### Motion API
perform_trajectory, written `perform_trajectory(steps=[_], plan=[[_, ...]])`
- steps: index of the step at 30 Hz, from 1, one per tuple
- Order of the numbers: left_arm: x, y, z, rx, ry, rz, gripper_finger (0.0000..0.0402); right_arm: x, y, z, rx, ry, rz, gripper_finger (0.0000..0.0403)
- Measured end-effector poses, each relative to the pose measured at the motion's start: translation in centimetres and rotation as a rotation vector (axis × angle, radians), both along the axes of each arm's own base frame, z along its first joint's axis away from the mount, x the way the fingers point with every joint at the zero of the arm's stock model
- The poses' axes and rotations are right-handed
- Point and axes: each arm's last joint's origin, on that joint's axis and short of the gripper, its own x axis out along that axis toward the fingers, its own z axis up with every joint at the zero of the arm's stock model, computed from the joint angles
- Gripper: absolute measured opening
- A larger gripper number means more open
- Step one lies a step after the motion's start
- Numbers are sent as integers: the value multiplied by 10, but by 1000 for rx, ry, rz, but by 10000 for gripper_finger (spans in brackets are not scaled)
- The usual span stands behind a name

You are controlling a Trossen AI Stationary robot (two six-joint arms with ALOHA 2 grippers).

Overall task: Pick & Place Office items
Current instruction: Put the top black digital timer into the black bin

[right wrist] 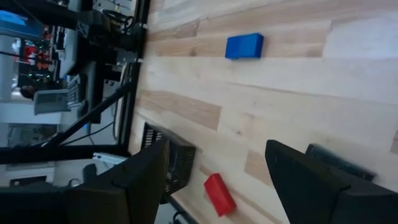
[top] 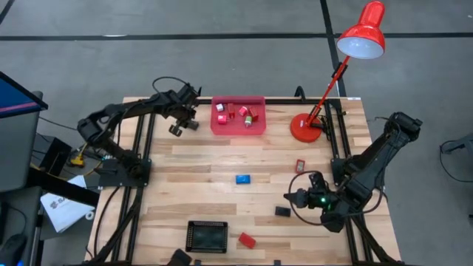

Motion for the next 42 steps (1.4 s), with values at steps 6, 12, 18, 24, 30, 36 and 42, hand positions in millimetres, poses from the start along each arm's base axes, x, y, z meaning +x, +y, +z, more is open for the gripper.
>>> perform_trajectory(steps=[6,12,18,24,30,36,42], plan=[[9,4,2,56,-68,-35,150,-1,4,2,31,-23,7,260],[8,1,0,31,-40,-38,253,-3,5,2,19,-38,3,260],[4,0,-1,30,7,6,335,-4,7,2,26,-46,7,260],[1,5,-14,-67,0,27,375,-4,9,3,41,-56,12,260],[8,8,-26,-79,5,27,379,-3,11,5,69,-76,9,260],[6,5,-38,-133,31,22,379,-3,11,5,72,-78,8,260],[-4,5,-47,-141,48,73,379,-2,12,6,92,-91,5,260]])
